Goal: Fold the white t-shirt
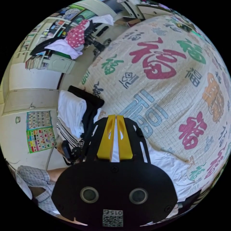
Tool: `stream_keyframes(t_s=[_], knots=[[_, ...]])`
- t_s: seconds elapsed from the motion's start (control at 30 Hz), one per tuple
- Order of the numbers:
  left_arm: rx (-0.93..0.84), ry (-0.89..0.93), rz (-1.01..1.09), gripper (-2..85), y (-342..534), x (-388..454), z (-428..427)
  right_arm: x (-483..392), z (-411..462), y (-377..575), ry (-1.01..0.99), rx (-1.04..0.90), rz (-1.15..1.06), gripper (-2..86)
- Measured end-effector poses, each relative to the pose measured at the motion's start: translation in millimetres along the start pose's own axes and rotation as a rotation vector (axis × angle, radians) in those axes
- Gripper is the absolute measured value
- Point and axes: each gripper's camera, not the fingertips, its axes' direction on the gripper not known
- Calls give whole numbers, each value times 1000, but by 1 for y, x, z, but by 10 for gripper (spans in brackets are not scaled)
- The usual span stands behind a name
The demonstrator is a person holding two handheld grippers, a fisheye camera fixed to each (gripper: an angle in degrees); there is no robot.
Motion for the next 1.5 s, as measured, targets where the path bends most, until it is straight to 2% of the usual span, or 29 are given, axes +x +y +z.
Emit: stream_keyframes(t_s=[0.17, 0.3, 0.4, 0.53, 0.57, 0.67, 0.73, 0.9, 1.07, 1.2, 1.3, 1.33, 1.37, 1.5], knots=[[22, -61, 24, 1, 19, 22, 2, -14, -29, 49, -112, 97, -164, 34], [14, -104, 117, 28, 62, 47, -20, -10, -22, 152, -52, 118, -239, 64], [-125, -198, 201, 54, 110, 64, -17, 3, -3, 274, 99, 126, -107, 81], [-374, -318, 217, 65, 180, 79, 17, 21, 37, 449, 321, 58, 295, 82], [-391, -329, 222, 65, 188, 83, 22, 23, 48, 494, 420, 13, 417, 74], [-456, -434, 278, 61, 221, 105, 57, 24, 74, 575, 564, -33, 544, 44], [-431, -536, 314, 60, 242, 118, 86, 33, 96, 605, 567, -83, 594, 43], [-365, -638, 341, 61, 267, 138, 122, 73, 161, 653, 471, -173, 719, 34], [-397, -635, 345, 26, 274, 144, 152, 71, 181, 690, 537, -46, 756, 10], [-441, -629, 310, 5, 271, 145, 173, 70, 181, 714, 579, -83, 668, -4], [-456, -634, 338, 2, 276, 147, 194, 87, 172, 754, 522, -28, 827, -6], [-462, -641, 341, 1, 278, 148, 203, 98, 178, 772, 435, -46, 855, -6], [-464, -644, 342, 1, 279, 149, 207, 107, 186, 786, 365, -48, 864, -5], [-465, -628, 416, 1, 291, 150, 236, 120, 194, 810, 351, -24, 830, -5]])
